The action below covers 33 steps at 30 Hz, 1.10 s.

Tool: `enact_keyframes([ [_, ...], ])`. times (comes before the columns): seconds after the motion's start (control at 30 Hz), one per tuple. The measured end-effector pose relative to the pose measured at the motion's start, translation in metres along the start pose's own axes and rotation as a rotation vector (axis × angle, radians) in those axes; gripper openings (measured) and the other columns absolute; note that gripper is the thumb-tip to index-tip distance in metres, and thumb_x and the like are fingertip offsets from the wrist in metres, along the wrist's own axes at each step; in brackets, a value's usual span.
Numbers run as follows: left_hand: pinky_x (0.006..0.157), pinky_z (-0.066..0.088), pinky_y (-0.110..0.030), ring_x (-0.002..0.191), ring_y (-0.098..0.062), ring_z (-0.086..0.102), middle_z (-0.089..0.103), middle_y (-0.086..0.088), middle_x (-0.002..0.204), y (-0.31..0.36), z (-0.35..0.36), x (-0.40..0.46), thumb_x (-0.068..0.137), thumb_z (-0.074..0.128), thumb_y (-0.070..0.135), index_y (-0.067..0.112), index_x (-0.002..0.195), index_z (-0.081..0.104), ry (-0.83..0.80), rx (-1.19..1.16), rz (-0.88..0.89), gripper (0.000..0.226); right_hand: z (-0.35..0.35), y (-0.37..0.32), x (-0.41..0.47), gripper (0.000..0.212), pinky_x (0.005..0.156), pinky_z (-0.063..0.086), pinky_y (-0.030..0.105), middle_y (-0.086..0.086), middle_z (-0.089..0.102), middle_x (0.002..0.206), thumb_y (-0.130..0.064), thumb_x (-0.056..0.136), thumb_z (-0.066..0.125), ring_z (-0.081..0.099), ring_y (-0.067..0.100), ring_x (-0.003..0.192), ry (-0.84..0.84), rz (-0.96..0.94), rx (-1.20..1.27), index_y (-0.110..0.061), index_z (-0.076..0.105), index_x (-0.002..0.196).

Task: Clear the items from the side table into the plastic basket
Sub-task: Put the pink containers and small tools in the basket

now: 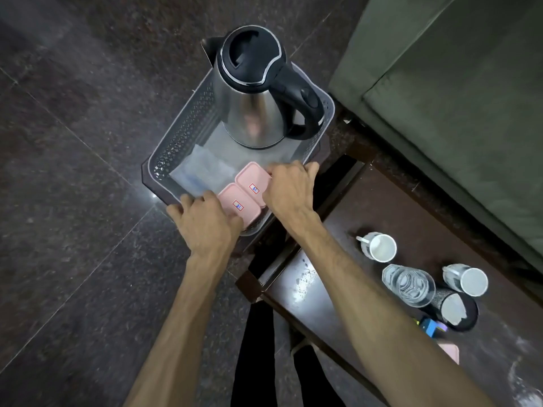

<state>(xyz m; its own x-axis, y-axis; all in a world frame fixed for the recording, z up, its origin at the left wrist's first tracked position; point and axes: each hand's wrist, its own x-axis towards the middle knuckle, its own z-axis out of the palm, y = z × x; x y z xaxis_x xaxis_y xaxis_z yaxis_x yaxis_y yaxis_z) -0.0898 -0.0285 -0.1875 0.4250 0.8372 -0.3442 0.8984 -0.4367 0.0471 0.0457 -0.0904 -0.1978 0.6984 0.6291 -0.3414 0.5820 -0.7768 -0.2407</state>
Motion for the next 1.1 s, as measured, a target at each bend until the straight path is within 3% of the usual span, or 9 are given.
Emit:
enact_keyframes([
  [0.13, 0.102, 0.033, -0.053, 0.111, -0.041, 0.055, 0.071, -0.023, 0.106, -0.005, -0.002, 0.009, 0.071, 0.067, 0.03, -0.002, 0.097, 0.073, -0.023, 0.106, 0.019, 0.042, 0.004, 0.0, -0.002, 0.021, 0.098, 0.031, 0.043, 0.003, 0.076, 0.091, -0.009, 0.078, 0.061, 0.06, 0.029, 0.101, 0.037, -0.005, 0.02, -0.02, 0.074, 0.09],
  [0.27, 0.103, 0.034, -0.054, 0.108, -0.04, 0.055, 0.069, -0.023, 0.106, -0.007, -0.007, 0.005, 0.074, 0.067, 0.031, -0.003, 0.099, 0.075, -0.021, 0.112, 0.031, 0.044, 0.003, 0.003, -0.008, 0.028, 0.102, 0.032, 0.043, 0.0, 0.077, 0.105, -0.012, 0.086, 0.062, 0.059, 0.026, 0.111, 0.064, -0.028, 0.052, -0.024, 0.073, 0.108],
  [0.4, 0.101, 0.033, -0.053, 0.115, -0.041, 0.054, 0.065, -0.023, 0.119, -0.004, -0.005, -0.019, 0.074, 0.074, 0.033, 0.004, 0.117, 0.07, 0.173, -0.089, 0.034, 0.052, -0.003, 0.014, -0.027, 0.036, 0.105, 0.034, 0.04, -0.005, 0.075, 0.121, -0.017, 0.088, 0.064, 0.058, 0.023, 0.118, 0.216, -0.027, 0.255, -0.021, 0.074, 0.122],
  [0.57, 0.082, 0.04, -0.047, 0.088, -0.035, 0.06, 0.066, -0.011, 0.091, 0.024, 0.009, -0.071, 0.075, 0.07, 0.013, 0.01, 0.091, 0.069, 0.371, -0.476, 0.235, 0.016, -0.01, 0.053, -0.073, 0.018, 0.092, 0.043, 0.036, -0.008, 0.079, 0.102, -0.015, 0.086, 0.068, 0.065, 0.019, 0.102, 0.44, 0.166, 0.55, -0.021, 0.08, 0.099],
  [0.67, 0.074, 0.051, -0.048, 0.072, -0.031, 0.061, 0.062, -0.004, 0.074, 0.059, 0.026, -0.104, 0.073, 0.069, 0.005, 0.011, 0.084, 0.068, 0.163, -0.65, 0.328, 0.012, -0.004, 0.096, -0.105, 0.016, 0.085, 0.052, 0.035, -0.005, 0.08, 0.091, -0.013, 0.084, 0.07, 0.071, 0.02, 0.089, 0.449, 0.355, 0.653, -0.02, 0.08, 0.094],
  [0.77, 0.07, 0.055, -0.046, 0.07, -0.03, 0.065, 0.065, -0.002, 0.074, 0.093, 0.056, -0.133, 0.074, 0.072, 0.004, 0.013, 0.083, 0.068, -0.115, -0.584, 0.409, 0.013, 0.009, 0.145, -0.144, 0.013, 0.08, 0.057, 0.034, -0.004, 0.08, 0.082, -0.015, 0.084, 0.07, 0.075, 0.017, 0.08, 0.42, 0.654, 0.751, -0.02, 0.08, 0.091],
  [0.97, 0.077, 0.045, -0.028, 0.093, -0.025, 0.072, 0.076, 0.0, 0.097, 0.142, 0.121, -0.191, 0.087, 0.065, 0.017, 0.021, 0.094, 0.072, -0.451, -0.339, 0.524, 0.01, 0.042, 0.243, -0.247, 0.015, 0.083, 0.058, 0.031, 0.001, 0.08, 0.085, -0.009, 0.083, 0.072, 0.077, 0.024, 0.086, 0.382, 0.996, 0.789, -0.016, 0.081, 0.092],
  [1.03, 0.079, 0.044, -0.027, 0.097, -0.026, 0.072, 0.077, 0.0, 0.103, 0.156, 0.138, -0.214, 0.089, 0.062, 0.019, 0.023, 0.095, 0.072, -0.515, -0.281, 0.538, 0.012, 0.048, 0.27, -0.279, 0.011, 0.076, 0.05, 0.02, 0.002, 0.077, 0.082, -0.009, 0.082, 0.074, 0.076, 0.028, 0.085, 0.4, 1.102, 0.744, -0.016, 0.08, 0.087],
  [1.1, 0.086, 0.051, -0.032, 0.103, -0.029, 0.072, 0.078, -0.001, 0.108, 0.169, 0.152, -0.238, 0.09, 0.061, 0.021, 0.024, 0.099, 0.073, -0.576, -0.247, 0.527, 0.015, 0.051, 0.294, -0.306, 0.012, 0.074, 0.047, 0.022, 0.006, 0.077, 0.084, -0.01, 0.082, 0.074, 0.075, 0.032, 0.086, 0.431, 1.194, 0.697, -0.02, 0.08, 0.087],
])
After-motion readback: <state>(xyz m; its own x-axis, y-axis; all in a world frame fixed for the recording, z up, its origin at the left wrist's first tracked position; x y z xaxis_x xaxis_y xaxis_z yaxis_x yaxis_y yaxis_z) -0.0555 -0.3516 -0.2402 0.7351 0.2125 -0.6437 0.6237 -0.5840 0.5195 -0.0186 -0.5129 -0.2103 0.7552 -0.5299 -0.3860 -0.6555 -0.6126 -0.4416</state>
